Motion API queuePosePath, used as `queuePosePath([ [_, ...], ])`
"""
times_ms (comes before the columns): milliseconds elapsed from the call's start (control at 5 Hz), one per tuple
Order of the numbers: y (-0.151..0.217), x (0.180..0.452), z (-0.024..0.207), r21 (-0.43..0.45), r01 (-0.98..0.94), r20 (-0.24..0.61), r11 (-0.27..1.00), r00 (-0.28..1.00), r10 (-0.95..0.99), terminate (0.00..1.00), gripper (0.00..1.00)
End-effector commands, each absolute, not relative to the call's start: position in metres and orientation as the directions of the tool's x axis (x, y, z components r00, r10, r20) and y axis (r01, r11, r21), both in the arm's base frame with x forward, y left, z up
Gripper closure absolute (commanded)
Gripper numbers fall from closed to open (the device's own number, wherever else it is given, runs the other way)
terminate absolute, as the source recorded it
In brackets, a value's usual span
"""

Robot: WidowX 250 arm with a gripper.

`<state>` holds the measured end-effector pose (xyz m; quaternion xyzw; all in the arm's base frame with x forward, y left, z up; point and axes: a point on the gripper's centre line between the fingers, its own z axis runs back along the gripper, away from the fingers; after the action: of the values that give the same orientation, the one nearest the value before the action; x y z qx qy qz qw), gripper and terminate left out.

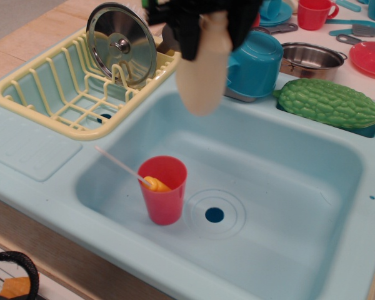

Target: Put detergent from sink into drying rack

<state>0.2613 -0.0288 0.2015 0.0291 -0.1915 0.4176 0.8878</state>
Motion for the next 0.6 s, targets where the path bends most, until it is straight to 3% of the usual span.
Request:
queuePosePath([
  [0,0.007,0.257,0.231,-0.154,-0.765,0.439,0.626,0.514,0.737,0.00,1.00],
  [400,0.056,0.253,0.221,-0.159,-0.765,0.420,0.624,0.519,0.744,0.00,1.00],
])
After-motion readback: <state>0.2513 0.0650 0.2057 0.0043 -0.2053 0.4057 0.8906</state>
